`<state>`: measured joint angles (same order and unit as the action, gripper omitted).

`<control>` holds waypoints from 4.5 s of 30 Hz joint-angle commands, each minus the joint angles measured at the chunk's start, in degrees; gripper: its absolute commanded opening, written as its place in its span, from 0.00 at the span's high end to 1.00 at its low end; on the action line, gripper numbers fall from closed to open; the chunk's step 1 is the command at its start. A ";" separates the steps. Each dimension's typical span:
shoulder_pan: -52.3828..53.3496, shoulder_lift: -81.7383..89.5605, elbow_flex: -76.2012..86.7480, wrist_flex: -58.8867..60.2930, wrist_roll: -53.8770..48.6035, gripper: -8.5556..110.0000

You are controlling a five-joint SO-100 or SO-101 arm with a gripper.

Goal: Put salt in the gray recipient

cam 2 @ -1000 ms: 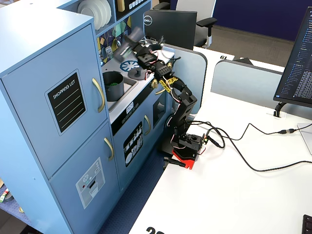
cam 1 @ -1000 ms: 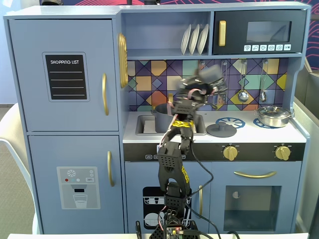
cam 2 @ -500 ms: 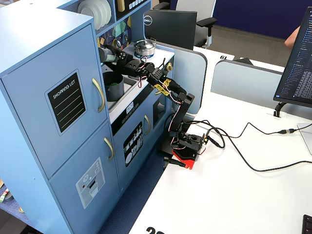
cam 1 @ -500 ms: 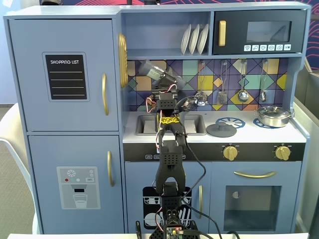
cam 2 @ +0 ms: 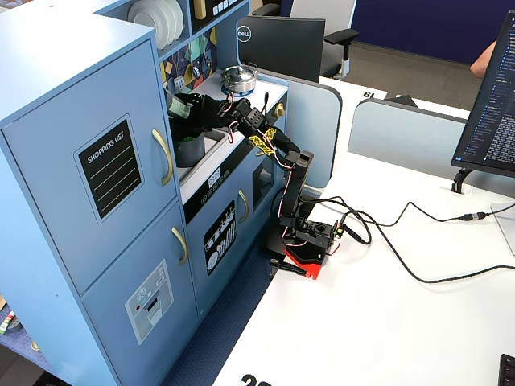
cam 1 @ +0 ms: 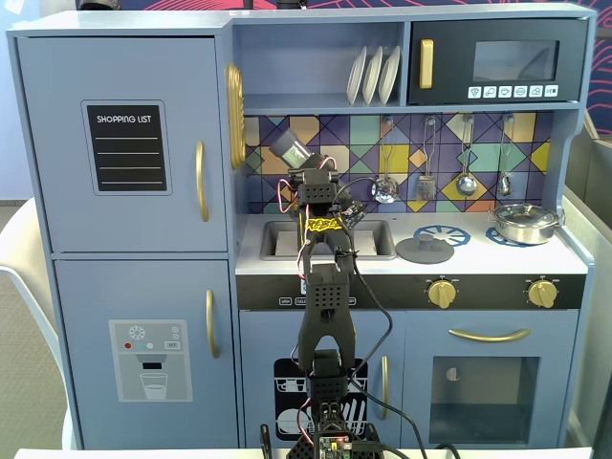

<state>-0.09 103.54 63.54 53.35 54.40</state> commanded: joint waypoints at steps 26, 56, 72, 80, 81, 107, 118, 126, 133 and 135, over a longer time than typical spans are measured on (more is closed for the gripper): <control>-1.76 4.66 3.16 -27.16 -13.01 0.93; 29.53 4.83 5.10 -24.96 -107.84 0.93; 51.86 -3.34 18.90 -48.25 -142.82 0.93; 51.94 -5.19 23.73 -53.53 -139.83 0.93; 51.94 -5.36 24.26 -54.05 -139.31 0.93; 52.29 -8.61 32.78 -61.26 -138.25 0.93; 54.23 -6.15 33.57 -60.12 -136.85 0.51; 54.58 21.53 48.52 -42.19 -135.18 0.57; 35.77 55.28 62.05 2.64 -137.46 0.93; 26.98 61.26 67.50 10.72 -140.80 0.93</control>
<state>39.55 149.68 124.98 47.02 -82.35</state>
